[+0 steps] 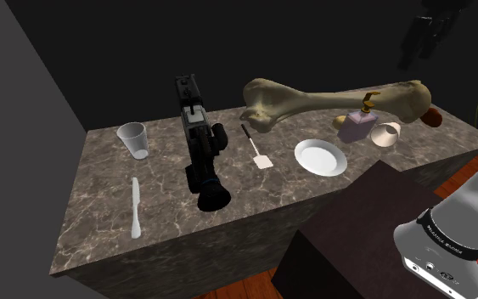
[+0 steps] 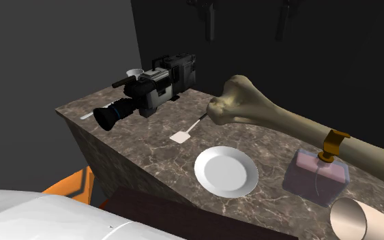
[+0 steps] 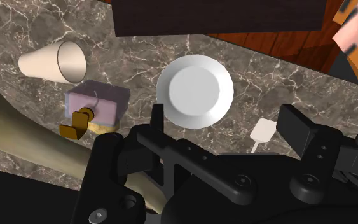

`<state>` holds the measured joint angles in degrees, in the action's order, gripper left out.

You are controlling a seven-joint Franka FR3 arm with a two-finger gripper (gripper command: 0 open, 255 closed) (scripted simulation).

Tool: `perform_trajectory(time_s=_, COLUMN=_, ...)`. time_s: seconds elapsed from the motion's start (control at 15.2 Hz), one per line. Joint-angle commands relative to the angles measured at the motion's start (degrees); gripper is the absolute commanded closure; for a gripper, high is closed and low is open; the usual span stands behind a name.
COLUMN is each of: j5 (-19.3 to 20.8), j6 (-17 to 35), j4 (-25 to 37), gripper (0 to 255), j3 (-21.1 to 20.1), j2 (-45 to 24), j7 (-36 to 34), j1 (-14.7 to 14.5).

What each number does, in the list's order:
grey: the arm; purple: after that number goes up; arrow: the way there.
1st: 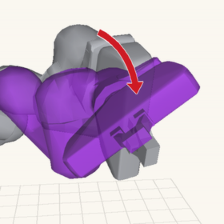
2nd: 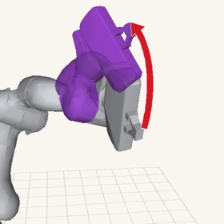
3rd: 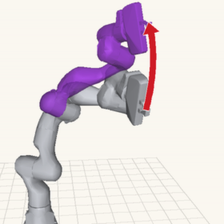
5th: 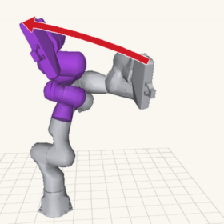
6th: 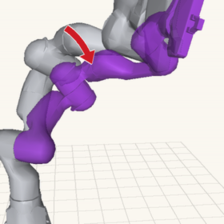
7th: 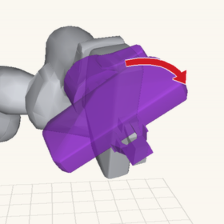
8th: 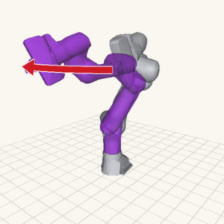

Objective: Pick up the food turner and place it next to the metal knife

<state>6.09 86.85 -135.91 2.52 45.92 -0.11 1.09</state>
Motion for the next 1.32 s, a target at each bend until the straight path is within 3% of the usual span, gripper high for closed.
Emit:
perform_trajectory(time_s=0.0, j5=0.0, j6=0.0, j4=0.0, gripper=0, j3=0.0, j2=0.0, j7=0.0, j1=0.0)
perform_trajectory(time_s=0.66, j5=-3.77, j6=20.28, j4=-7.27, gripper=0, j3=-4.23, j2=-11.69, j7=-9.14, j1=-1.17)
perform_trajectory(time_s=1.25, j5=-4.97, j6=37.84, j4=-6.23, gripper=0, j3=-7.88, j2=-28.88, j7=-16.93, j1=-1.74)
